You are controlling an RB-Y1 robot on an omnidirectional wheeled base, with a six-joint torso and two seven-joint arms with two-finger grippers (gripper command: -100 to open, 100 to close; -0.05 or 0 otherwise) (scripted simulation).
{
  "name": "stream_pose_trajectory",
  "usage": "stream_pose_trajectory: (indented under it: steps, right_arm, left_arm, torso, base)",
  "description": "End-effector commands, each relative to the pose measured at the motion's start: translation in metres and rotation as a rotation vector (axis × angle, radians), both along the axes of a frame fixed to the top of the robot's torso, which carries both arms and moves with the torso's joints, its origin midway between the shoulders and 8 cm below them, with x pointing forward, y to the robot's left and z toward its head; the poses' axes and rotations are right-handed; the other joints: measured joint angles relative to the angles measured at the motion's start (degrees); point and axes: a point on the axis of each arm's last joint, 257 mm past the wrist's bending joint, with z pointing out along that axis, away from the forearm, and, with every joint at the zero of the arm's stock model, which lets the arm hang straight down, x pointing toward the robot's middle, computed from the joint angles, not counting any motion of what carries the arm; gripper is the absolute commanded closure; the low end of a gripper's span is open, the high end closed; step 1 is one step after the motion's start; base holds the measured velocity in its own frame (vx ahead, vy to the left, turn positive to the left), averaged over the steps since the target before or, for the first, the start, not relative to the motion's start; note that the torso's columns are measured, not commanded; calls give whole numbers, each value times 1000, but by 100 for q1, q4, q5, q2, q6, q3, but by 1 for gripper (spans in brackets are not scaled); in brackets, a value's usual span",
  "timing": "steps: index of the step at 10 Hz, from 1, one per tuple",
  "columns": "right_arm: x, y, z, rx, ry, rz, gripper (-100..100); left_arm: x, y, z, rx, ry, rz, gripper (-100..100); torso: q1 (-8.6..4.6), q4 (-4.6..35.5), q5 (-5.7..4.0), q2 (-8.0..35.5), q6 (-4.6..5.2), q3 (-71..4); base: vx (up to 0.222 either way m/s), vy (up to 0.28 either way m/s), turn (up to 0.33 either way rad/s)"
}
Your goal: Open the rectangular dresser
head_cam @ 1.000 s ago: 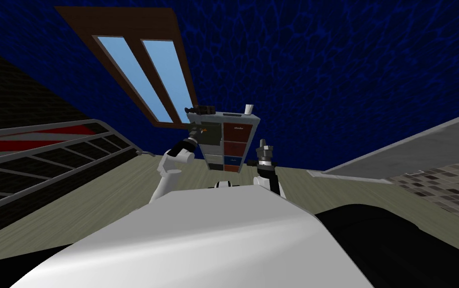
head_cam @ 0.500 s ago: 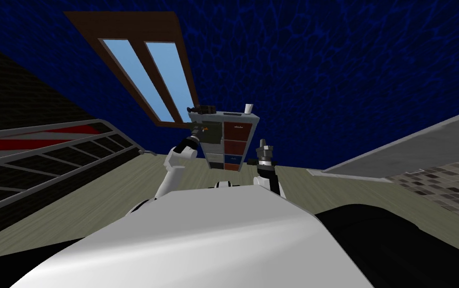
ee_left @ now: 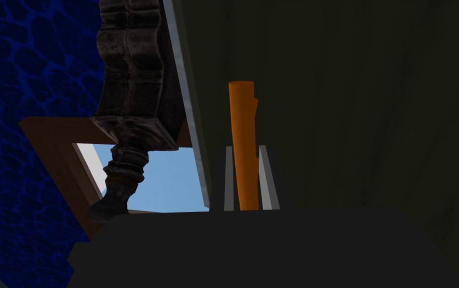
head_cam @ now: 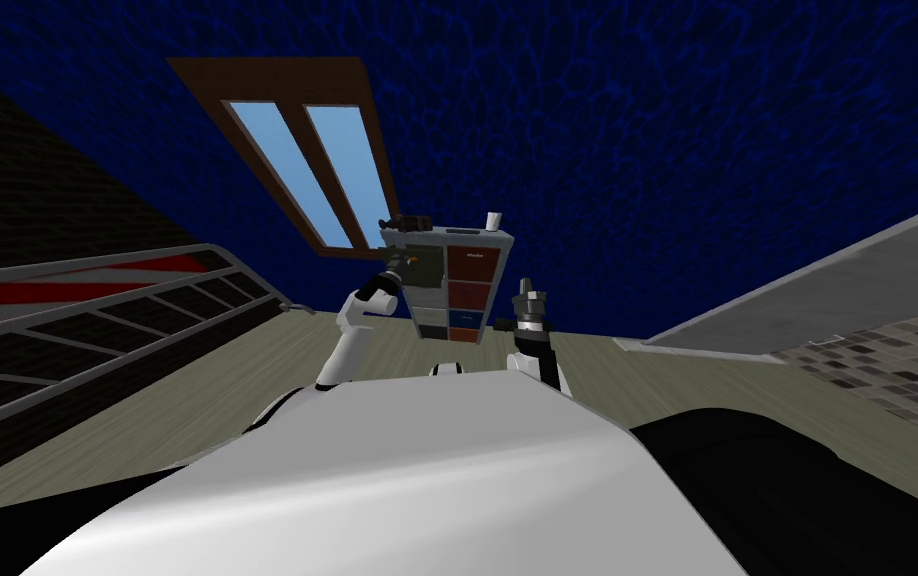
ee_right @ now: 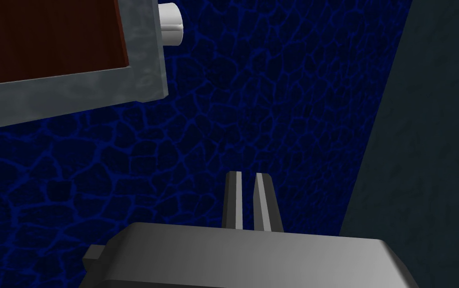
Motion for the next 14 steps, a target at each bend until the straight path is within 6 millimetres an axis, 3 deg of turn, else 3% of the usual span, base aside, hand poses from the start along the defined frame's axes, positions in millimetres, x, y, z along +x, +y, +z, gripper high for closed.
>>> stream_pose_trajectory:
  steps: [1, 2, 3, 6, 7, 9, 11, 14]
  right_arm:
    - [0, 0, 0, 0, 0, 0, 0]
    - [0, 0, 0, 0, 0, 0, 0]
    - [0, 0, 0, 0, 0, 0, 0]
    - [0, 0, 0, 0, 0, 0, 0]
    - [0, 0, 0, 0, 0, 0, 0]
    - [0, 0, 0, 0, 0, 0, 0]
    - [0, 0, 0, 0, 0, 0, 0]
    - [0, 0, 0, 0, 0, 0, 0]
  left_arm:
    - [17, -10, 20, -7, -45, -11, 100]
    - [24, -13, 24, -5, -47, -14, 100]
    - [31, -11, 16, -2, -26, -9, 100]
    - [43, -1, -23, 4, 52, 14, 100]
    - [50, -15, 18, -8, -39, -12, 100]
    - [62, -21, 28, -4, -46, -17, 100]
    - [73, -14, -1, 1, 13, 1, 100]
    - [78, -9, -20, 5, 52, 12, 100]
  torso:
    - [0, 28, -6, 44, 11, 22]
    - [-15, 55, -15, 76, 12, 47]
    - [-31, 76, -27, 67, 11, 42]
    - [-17, 31, -14, 22, -2, 12]
    - [1, 2, -1, 3, -3, 1]
    - [-18, 58, -17, 80, 15, 49]
    - [-39, 72, -29, 54, 6, 34]
    - [-14, 17, -11, 14, 3, 6]
  base:
    - [-204, 19, 1]
    - [-110, 22, -10]
    - [-27, 18, -10]
    - [16, -1, -3]
    - [-153, 1, 39]
    - [-161, 26, -4]
    - [-6, 13, -10]
    - [15, -3, 6]
